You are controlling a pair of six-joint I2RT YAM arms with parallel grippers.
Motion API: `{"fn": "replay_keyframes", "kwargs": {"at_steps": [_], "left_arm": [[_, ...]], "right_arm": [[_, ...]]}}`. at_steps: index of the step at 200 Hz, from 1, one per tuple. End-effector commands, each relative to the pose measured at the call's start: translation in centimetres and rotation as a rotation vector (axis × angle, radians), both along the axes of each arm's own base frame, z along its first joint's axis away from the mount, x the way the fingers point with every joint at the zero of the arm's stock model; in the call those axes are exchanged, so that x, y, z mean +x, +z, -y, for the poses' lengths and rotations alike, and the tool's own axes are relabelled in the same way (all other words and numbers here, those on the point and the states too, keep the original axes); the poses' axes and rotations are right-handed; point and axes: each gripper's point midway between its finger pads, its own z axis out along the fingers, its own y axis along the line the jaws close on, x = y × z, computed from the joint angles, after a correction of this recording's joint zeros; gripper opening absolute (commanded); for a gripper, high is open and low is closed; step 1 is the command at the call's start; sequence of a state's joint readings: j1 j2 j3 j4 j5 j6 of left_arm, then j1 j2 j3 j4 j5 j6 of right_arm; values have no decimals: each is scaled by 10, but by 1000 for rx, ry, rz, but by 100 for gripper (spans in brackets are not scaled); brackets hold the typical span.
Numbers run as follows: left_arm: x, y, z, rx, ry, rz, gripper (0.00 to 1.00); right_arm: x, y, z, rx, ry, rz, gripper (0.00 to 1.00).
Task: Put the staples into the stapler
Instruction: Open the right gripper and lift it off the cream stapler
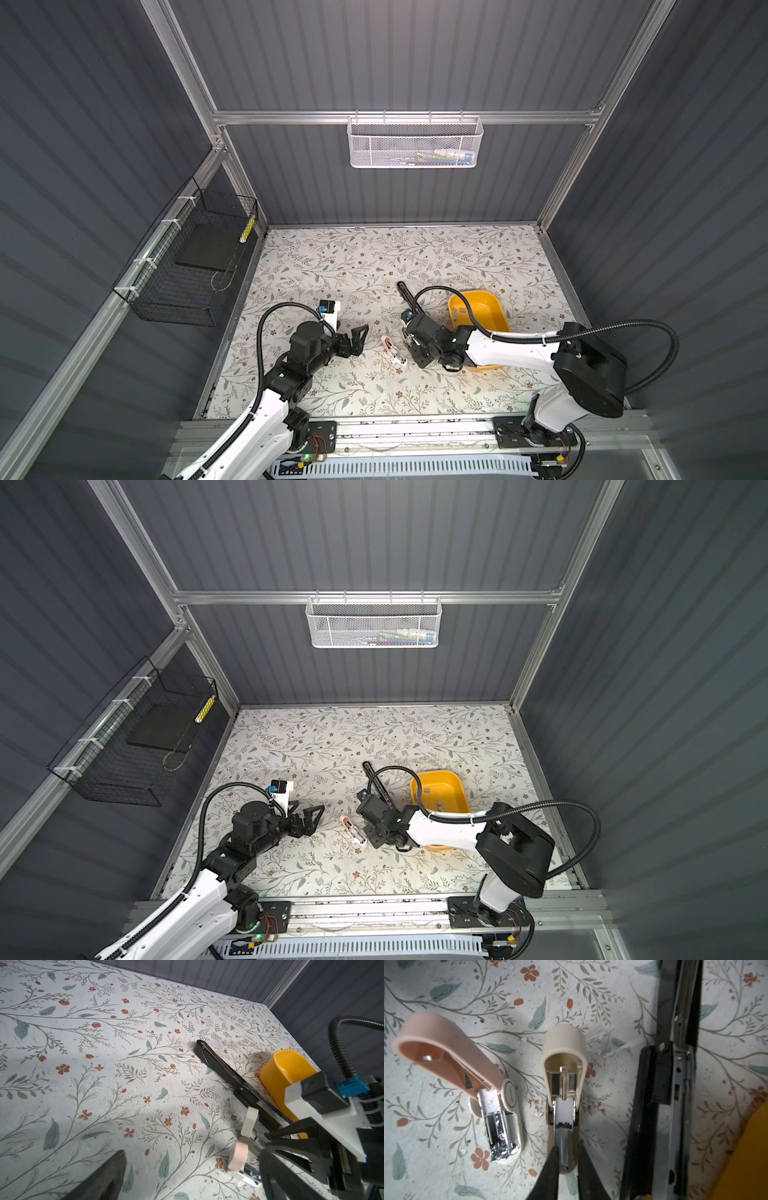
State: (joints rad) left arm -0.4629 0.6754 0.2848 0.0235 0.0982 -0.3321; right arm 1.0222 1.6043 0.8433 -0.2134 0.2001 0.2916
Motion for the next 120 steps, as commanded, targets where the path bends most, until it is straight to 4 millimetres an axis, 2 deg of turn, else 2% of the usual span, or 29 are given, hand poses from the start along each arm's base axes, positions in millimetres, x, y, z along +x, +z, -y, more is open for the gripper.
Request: {"fn": "replay_keyframes", "kwargs": {"at_steps": [1, 21, 48, 58, 98, 120], "left_arm": [[-2, 1, 1, 2, -14, 13, 100], [-2, 0, 1, 2, -14, 12, 100], [-2, 1, 1, 0, -13, 15, 100], [-2, 2, 0, -1, -12, 19, 100], [-2, 2, 0, 0, -10, 18, 100], [-3, 2, 0, -2, -12, 21, 100]], "right_arm": [[4, 0, -1, -25, -19, 9, 17], [5, -2, -1, -33, -23, 10, 14], [6, 1, -3, -23, -27, 11, 1], [7, 3, -2, -22, -32, 14, 0], [11, 33, 5, 7, -75, 64, 0], [14, 50, 17, 16, -121, 108, 0]]}}
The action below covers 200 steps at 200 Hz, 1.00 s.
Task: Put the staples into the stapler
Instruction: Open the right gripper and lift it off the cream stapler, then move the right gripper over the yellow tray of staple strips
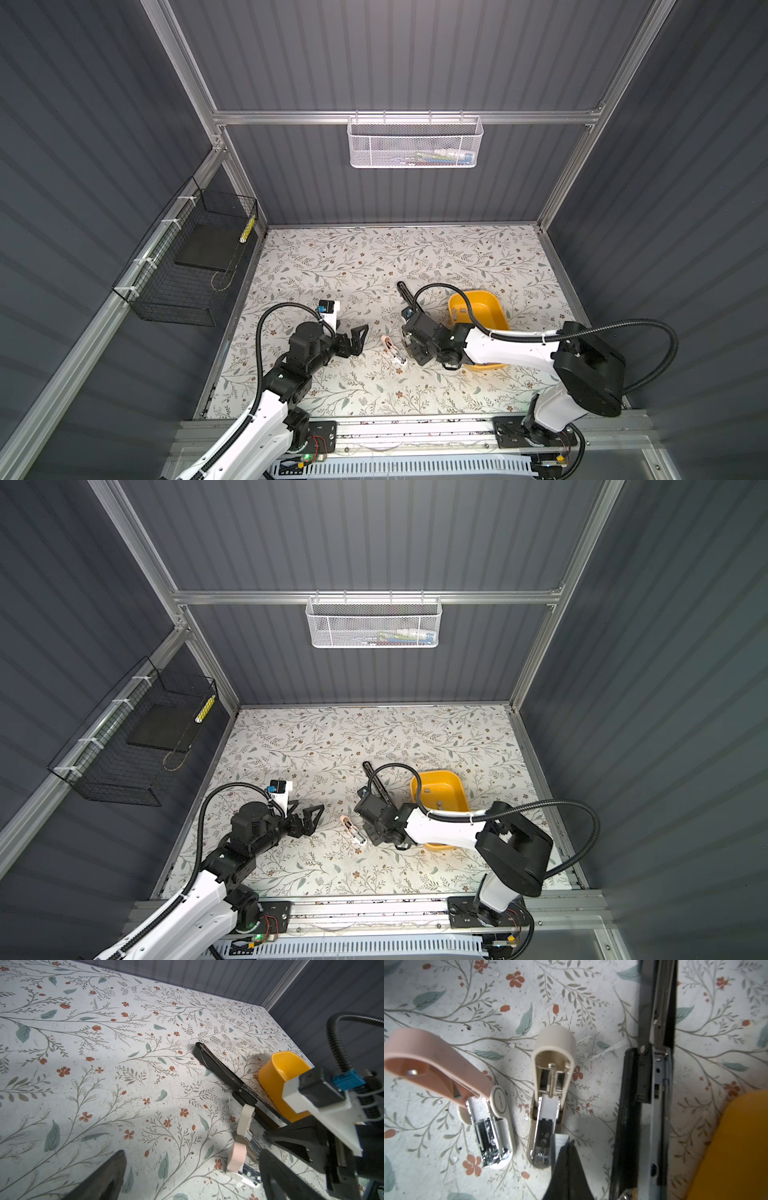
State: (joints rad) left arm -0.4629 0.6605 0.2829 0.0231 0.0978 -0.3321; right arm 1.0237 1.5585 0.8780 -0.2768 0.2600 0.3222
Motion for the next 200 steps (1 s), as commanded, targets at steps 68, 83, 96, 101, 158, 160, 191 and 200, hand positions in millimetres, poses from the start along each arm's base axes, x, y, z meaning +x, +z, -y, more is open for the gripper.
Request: {"fn": "replay_keyframes", "kwargs": {"at_steps": [68, 83, 96, 101, 158, 160, 191, 200], "left_arm": [[-2, -1, 0, 6, -8, 8, 100], [-1, -1, 0, 7, -8, 7, 100], [-1, -1, 0, 8, -7, 6, 100], [-1, -2, 0, 8, -6, 5, 100], [0, -3, -4, 20, 16, -9, 100], [0, -3, -4, 22, 19, -10, 100], [5, -3, -12, 46, 75, -31, 100], [8, -2, -13, 46, 83, -31, 100]], "right_arm": [[24, 79, 131, 8, -472, 188, 0], [30, 70, 161, 82, -575, 113, 0], [33, 59, 172, 161, -616, 36, 0], [36, 55, 176, 181, -631, 13, 0], [63, 5, 185, 163, -694, -200, 0], [64, 4, 185, 163, -695, -201, 0], [80, -4, 176, 164, -634, -219, 11], [84, -5, 180, 137, -640, -198, 12]]}}
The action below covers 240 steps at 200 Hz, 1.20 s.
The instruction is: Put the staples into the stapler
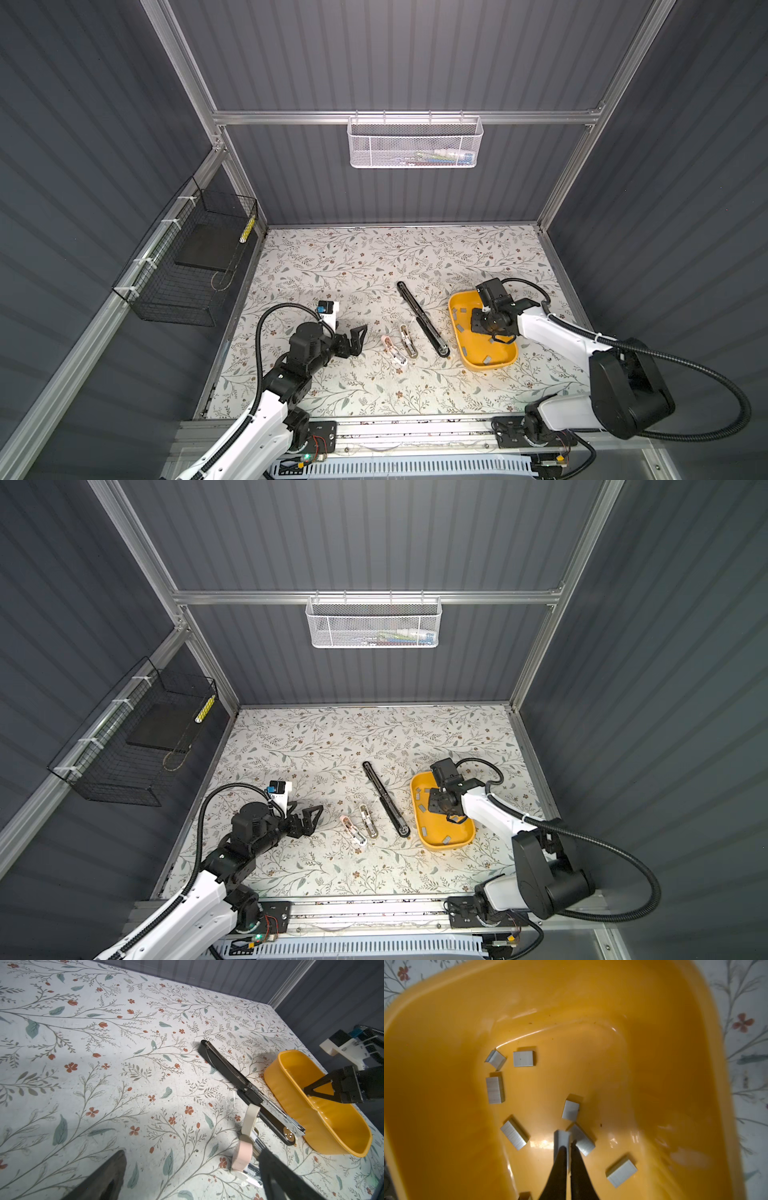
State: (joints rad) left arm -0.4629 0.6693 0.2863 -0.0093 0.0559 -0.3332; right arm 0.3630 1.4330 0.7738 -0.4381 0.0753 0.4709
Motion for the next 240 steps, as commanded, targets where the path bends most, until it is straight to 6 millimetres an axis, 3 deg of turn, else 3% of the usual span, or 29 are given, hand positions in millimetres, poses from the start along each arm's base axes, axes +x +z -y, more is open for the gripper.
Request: {"fn": "replay_keyframes", "kwargs": {"at_steps": [1, 31, 53, 95, 148, 197, 240], "left_arm": [[6, 7, -5, 15, 45, -4, 100], [20, 15, -5, 34, 77, -14, 100], [33, 31, 3, 24, 65, 14, 100], [53, 53, 9, 123, 20, 116, 100], [41, 46, -8, 209, 31, 218, 100], [37, 56, -12, 203, 44, 265, 100], [36, 56, -11, 194, 39, 264, 100]], "right_arm": [[21, 13, -12, 17, 61, 55, 12], [31, 23, -9, 35, 48, 173, 15], [33, 22, 1, -26, 30, 148, 19], [13, 15, 0, -14, 48, 60, 28], [1, 6, -1, 49, -33, 9, 41], [4, -23, 2, 104, -127, -27, 43], [-3, -26, 8, 99, -169, -33, 43]]}}
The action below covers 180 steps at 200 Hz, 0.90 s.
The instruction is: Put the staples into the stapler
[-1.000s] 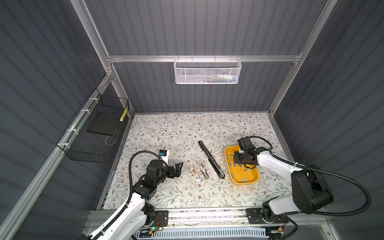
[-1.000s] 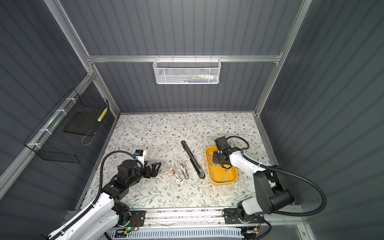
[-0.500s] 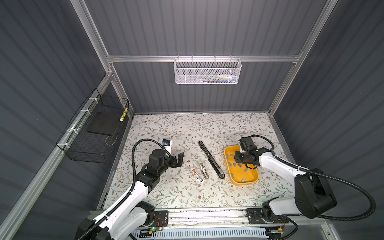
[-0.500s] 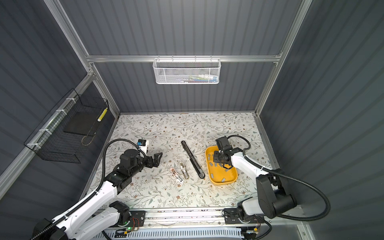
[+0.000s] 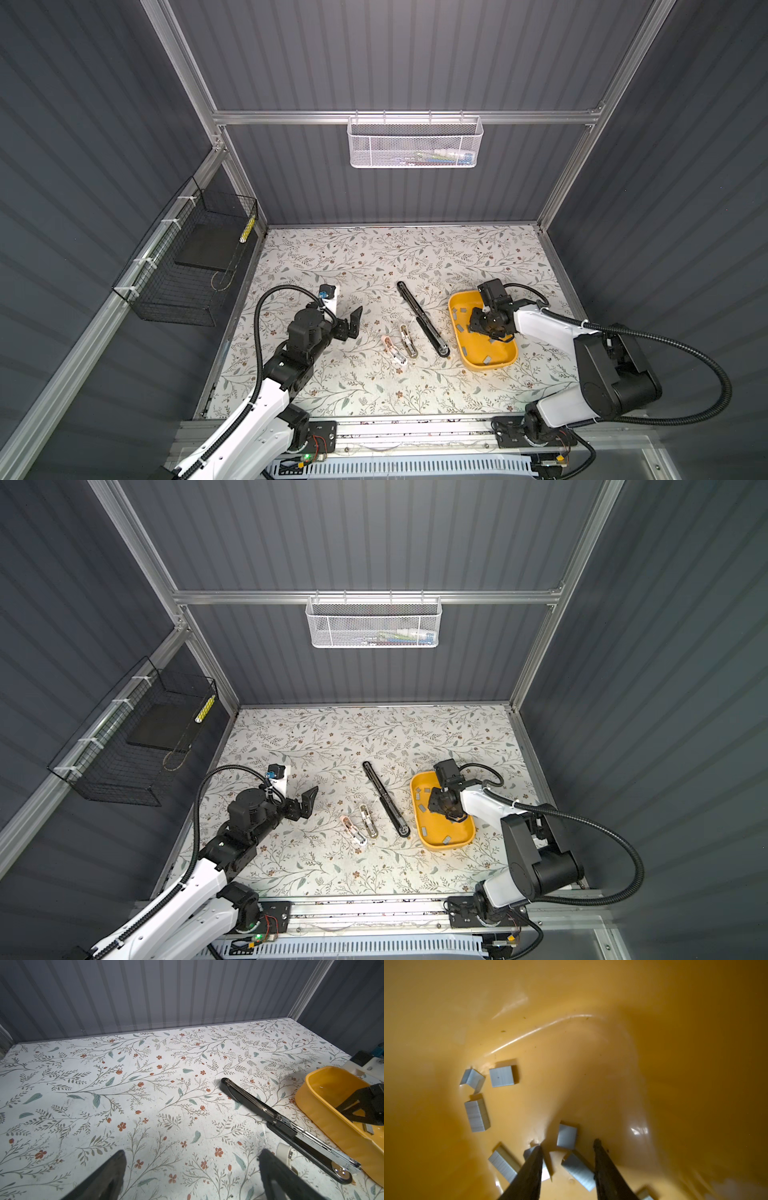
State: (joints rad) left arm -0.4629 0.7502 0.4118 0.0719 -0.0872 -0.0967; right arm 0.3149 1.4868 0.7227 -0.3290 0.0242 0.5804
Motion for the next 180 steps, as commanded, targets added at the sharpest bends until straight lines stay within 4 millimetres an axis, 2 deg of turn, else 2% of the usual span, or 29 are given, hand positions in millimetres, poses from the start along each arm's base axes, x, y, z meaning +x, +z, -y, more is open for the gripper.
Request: {"fn": "replay_keyframes", "kwargs": {"at_steps": [1, 70, 106, 180], "left_arm": [[0, 1, -1, 8, 1, 24, 100], [-5, 5, -3, -9, -1, 35, 100], [-8, 9, -5, -18, 1, 50, 100], [-8, 9, -4, -14, -1, 46, 100]], "right_arm": [[-7, -4, 3, 13, -39, -14, 43], [-27, -12, -2, 65, -68, -88, 33], [-27, -12, 0, 51, -79, -96, 25], [-37, -12, -3, -42, -71, -151, 26]]}}
